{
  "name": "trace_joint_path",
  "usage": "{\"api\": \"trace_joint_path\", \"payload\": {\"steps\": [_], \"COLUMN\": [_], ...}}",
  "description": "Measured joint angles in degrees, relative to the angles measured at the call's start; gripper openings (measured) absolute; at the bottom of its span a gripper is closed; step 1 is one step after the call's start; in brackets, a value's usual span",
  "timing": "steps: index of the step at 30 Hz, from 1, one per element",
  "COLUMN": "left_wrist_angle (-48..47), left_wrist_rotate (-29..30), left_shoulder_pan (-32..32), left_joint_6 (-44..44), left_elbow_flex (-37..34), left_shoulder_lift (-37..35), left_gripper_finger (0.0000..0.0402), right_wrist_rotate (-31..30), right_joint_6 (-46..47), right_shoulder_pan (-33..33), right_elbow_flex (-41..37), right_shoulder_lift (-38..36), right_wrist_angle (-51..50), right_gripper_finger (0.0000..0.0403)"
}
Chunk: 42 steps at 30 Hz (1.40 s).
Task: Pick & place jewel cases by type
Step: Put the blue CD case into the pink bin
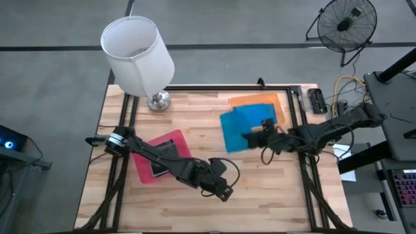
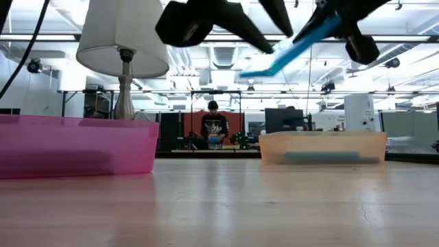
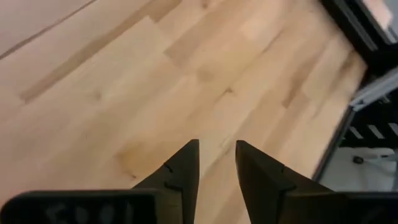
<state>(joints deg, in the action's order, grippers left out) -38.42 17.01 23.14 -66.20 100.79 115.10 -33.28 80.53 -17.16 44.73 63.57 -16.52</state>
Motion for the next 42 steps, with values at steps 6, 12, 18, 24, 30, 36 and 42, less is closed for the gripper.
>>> {"api": "trace_joint_path", "payload": {"steps": [6, 12, 18, 24, 30, 36, 42], "left_wrist_angle": [0.9, 1.4, 1.4, 1.2, 0.5, -0.4, -2.6], "left_wrist_rotate": [-0.1, 3.9, 4.3, 3.9, 1.0, -3.2, -4.5], "left_shoulder_pan": [0.0, 0.0, 0.0, 0.2, 0.5, 0.9, 1.5], "left_joint_6": [4.1, 9.5, 15.5, 18.6, 18.7, 18.7, 18.7], "left_elbow_flex": [0.0, 0.0, 0.0, 0.0, 0.0, 0.0, 0.0], "left_shoulder_lift": [-2.6, -6.5, -9.1, -10.8, -11.4, -11.5, -11.7], "left_gripper_finger": [0.0087, 0.0087, 0.0087, 0.0087, 0.0087, 0.0087, 0.0087], "right_wrist_rotate": [-12.2, -23.2, -24.3, -27.0, -32.7, -32.7, -32.7], "right_joint_6": [4.9, 14.5, 26.0, 39.9, 52.3, 52.3, 52.1], "right_shoulder_pan": [2.5, 7.8, 15.2, 19.1, 20.2, 22.0, 24.1], "right_elbow_flex": [0.0, 0.0, 0.0, 0.0, 0.3, 0.9, 0.9], "right_shoulder_lift": [-4.3, -4.3, 0.3, 7.8, 14.8, 18.3, 20.9], "right_wrist_angle": [-0.8, -3.2, -6.7, -9.6, -11.2, -9.5, -10.2], "right_gripper_finger": [0.0013, 0.0013, 0.0013, 0.0013, 0.0013, 0.0013, 0.0013]}}
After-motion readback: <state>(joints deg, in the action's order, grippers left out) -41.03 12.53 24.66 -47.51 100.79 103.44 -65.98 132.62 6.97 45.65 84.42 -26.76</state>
